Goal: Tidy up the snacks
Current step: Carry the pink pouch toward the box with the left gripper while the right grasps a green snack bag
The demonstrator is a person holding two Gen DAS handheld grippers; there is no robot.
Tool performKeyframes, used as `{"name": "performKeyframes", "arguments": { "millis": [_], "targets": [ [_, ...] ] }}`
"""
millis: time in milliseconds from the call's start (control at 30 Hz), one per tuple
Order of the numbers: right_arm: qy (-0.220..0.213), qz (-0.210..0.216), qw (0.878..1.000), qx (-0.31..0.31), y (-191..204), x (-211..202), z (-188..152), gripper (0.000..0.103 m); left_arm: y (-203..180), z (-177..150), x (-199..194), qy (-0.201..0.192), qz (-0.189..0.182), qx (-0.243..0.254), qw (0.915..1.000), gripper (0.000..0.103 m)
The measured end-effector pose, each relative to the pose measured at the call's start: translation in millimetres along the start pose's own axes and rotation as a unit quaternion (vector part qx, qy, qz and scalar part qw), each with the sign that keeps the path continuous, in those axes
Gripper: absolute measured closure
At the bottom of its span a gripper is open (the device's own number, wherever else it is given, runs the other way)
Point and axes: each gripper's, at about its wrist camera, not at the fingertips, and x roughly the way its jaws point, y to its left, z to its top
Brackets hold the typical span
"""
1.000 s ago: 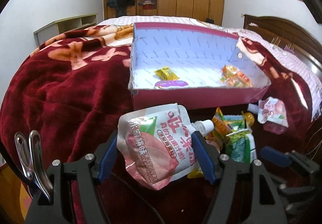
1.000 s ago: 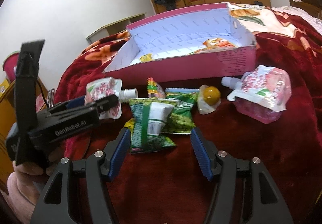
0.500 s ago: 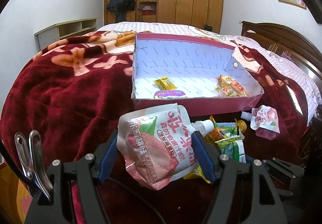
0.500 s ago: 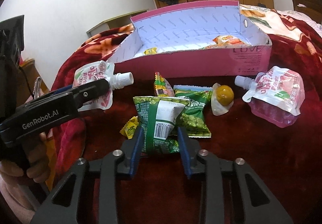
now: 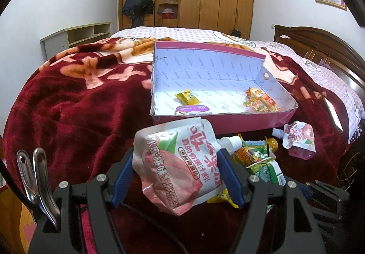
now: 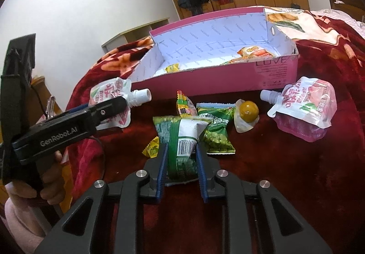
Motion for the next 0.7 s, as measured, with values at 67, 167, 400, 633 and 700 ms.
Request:
{"name": "performKeyframes", "arguments": {
  "millis": [67, 167, 400, 633, 700],
  "targets": [
    [-0.004, 0.002, 1.000, 0.001, 0, -3, 0, 0.079, 0, 0, 0, -0.001, -0.001, 0.001, 1.0000, 0.029],
    [-0.008, 0.002, 1.000, 0.001, -1, -6, 1, 0.079, -2, 1, -1, -0.003, 0.001, 0.004, 1.0000, 0.029],
    [-0.021, 0.006, 1.000, 0.005, -3, -14, 4, 0.079, -8, 7, -3, -0.007, 0.000, 0.010, 0.9999, 0.029],
    [-0.028, 0.004, 1.000, 0.008, -6, -21, 6, 0.079, -16, 22, 5, -0.015, -0.004, 0.021, 0.9997, 0.029],
    [-0.030, 0.004, 0.999, 0.009, -8, -22, 7, 0.079, -18, 27, 7, -0.019, -0.004, 0.026, 0.9995, 0.029]
  ]
}}
